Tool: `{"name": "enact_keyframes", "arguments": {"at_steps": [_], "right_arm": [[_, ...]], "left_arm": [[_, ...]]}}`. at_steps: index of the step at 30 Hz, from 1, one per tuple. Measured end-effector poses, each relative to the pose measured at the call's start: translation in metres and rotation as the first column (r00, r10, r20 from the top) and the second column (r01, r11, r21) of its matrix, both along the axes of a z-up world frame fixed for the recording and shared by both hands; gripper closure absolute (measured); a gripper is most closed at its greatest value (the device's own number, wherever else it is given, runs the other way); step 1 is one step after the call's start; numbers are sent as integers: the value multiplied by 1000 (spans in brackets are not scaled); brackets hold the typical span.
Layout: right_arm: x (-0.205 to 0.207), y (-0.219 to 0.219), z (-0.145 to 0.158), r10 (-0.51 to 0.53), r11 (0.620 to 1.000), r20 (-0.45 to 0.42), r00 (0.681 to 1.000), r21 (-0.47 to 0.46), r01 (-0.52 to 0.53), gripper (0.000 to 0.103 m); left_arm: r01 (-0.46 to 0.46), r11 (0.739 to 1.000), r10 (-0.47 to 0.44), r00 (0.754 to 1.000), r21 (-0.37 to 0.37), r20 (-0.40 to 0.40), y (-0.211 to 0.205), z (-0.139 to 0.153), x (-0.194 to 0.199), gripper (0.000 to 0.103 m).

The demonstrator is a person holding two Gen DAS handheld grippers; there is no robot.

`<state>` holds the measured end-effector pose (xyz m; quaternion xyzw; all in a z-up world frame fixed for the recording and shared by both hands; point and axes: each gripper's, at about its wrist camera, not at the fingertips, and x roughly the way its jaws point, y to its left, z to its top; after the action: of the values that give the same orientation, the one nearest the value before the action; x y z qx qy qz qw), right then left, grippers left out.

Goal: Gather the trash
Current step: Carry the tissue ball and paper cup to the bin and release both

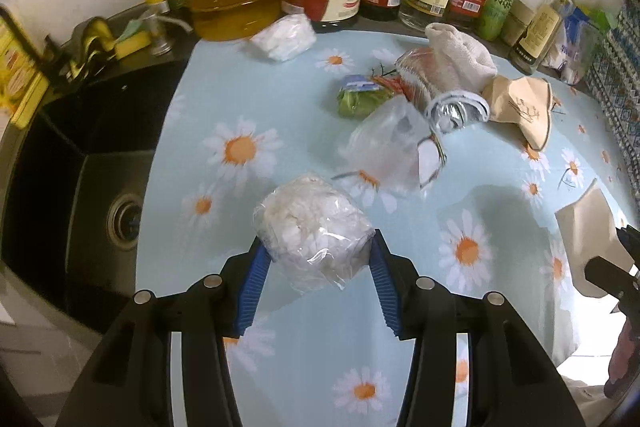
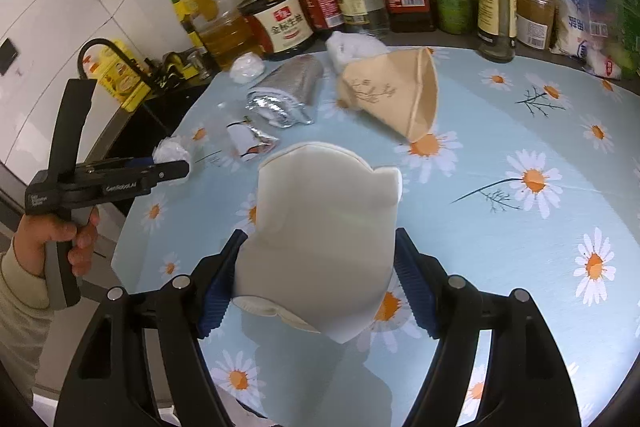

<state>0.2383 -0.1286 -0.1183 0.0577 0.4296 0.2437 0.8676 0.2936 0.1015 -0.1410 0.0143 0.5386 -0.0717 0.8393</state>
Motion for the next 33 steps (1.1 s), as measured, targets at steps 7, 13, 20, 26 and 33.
{"name": "enact_keyframes", "arguments": {"at_steps": [7,13,20,26,33], "right_arm": [[-17,19,5,82,997,16,996,0,-82,31],[-42,51,6,194,981,22,981,-2,-194,30],[-88,90,1,317,948,23,948,-12,-317,30],[-131,115,-20,379,925,12,925,-35,-378,30],[-168,136,-60,413,907,-26,911,-82,-413,30]], "left_arm": [[-77,996,78,997,-50,16,17,12,-53,56],[-139,986,143,989,-89,36,29,22,-112,56],[-219,967,223,975,-129,17,47,13,-186,56],[-281,946,282,959,-161,-22,64,-9,-239,56],[-346,915,330,938,-208,-108,74,-50,-290,56]]}}
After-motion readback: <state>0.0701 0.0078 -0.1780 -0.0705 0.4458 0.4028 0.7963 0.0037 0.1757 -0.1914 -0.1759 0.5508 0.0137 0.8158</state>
